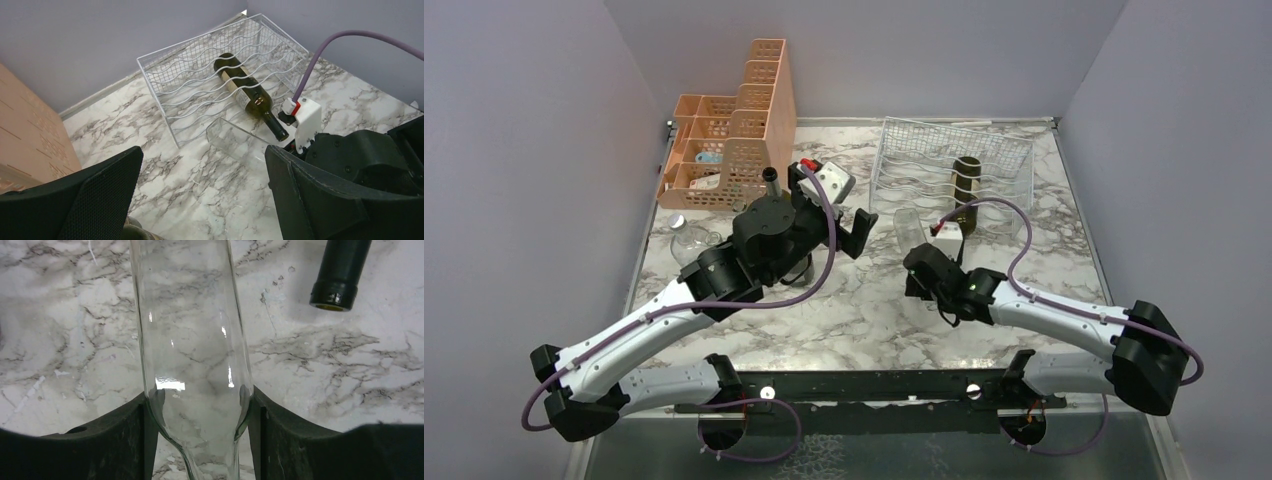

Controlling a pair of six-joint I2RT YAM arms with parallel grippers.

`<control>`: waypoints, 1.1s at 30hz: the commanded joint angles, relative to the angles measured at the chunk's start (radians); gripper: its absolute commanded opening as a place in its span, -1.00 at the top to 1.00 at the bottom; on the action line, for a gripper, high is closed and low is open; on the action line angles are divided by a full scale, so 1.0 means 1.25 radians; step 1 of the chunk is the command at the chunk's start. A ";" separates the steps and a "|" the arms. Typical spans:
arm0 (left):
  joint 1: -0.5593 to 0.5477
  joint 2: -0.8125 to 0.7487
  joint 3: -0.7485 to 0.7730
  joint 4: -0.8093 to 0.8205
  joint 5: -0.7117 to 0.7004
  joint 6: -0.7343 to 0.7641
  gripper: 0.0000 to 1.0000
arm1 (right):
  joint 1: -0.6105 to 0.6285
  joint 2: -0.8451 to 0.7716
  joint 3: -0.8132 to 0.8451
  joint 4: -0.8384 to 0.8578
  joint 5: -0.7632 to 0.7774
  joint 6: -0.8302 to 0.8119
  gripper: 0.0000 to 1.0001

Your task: Put the wine bottle on the wine rack

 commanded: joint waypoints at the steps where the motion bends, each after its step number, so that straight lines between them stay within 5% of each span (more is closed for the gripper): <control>1: -0.002 -0.022 -0.014 0.007 0.036 -0.018 -0.98 | -0.037 -0.017 -0.002 0.135 -0.014 -0.067 0.98; 13: -0.002 -0.041 -0.028 0.018 0.067 -0.021 -0.98 | -0.125 0.055 0.008 0.258 -0.072 -0.150 0.98; 33: -0.003 -0.034 -0.002 0.006 0.126 -0.035 -0.98 | -0.233 0.251 -0.023 0.632 0.027 -0.202 0.98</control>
